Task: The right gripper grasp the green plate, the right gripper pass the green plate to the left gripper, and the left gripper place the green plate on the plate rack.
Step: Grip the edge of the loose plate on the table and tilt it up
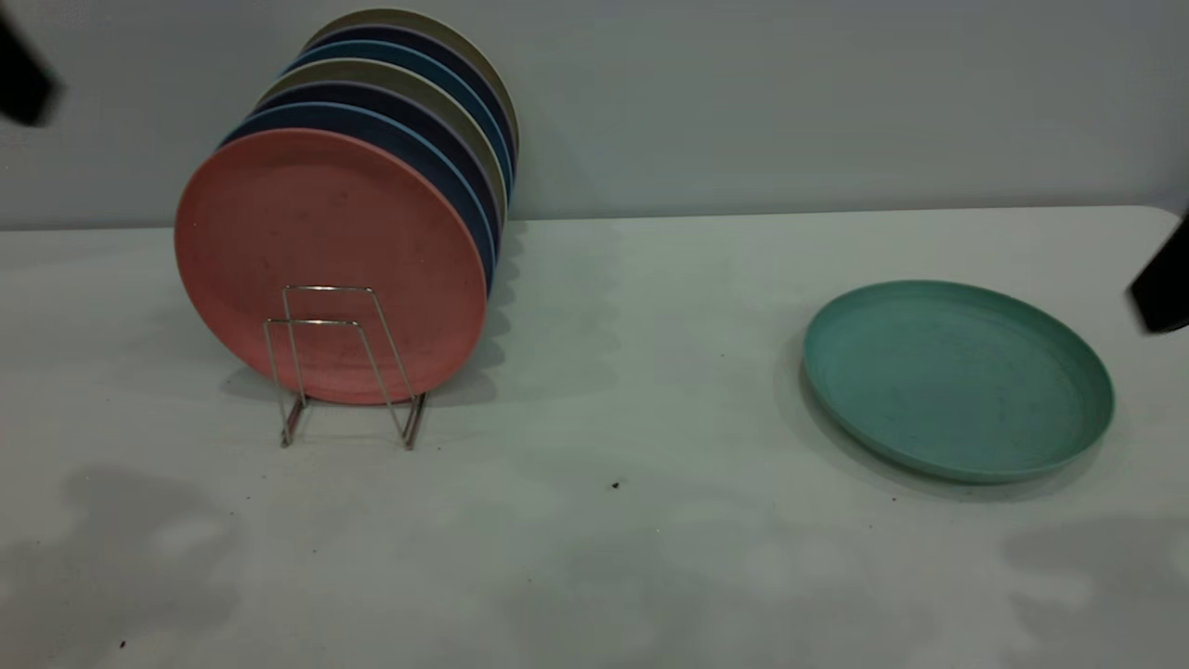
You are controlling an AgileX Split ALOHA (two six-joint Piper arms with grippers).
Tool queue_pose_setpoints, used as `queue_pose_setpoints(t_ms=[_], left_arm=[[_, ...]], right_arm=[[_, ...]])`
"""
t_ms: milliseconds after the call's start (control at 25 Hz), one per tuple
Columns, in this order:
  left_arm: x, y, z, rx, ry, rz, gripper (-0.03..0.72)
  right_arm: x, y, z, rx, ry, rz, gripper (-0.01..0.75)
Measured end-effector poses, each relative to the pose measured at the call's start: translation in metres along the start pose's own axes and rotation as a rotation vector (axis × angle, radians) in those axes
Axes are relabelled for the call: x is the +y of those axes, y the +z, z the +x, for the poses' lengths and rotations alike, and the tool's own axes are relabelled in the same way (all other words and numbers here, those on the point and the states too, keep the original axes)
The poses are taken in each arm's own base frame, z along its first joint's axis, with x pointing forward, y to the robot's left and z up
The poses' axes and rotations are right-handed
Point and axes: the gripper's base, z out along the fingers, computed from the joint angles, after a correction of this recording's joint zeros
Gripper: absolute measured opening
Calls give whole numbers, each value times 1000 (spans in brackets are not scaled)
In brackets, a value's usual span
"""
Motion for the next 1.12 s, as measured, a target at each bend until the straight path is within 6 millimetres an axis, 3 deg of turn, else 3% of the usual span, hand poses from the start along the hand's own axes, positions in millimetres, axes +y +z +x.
queue_pose_setpoints(t_ms=[320,480,680,840,1120], left_arm=[[-44,78,-23,51,91,203,528],[-72,116,-26,89,135,243,528],[-89,161,-25,124,170,246,528],[-91,181,-24,122,124,245,528],[-91,187,-26,95,73,241,528]], right_arm=[[-28,50,-38,60,42,-9,533],[-60,68,-52,104,89,-38,533],[-112,90,-64,104,209,-106,531],[-144,115,-64,108,234,-127,531],[-187,153,-66,115,277,-136,531]])
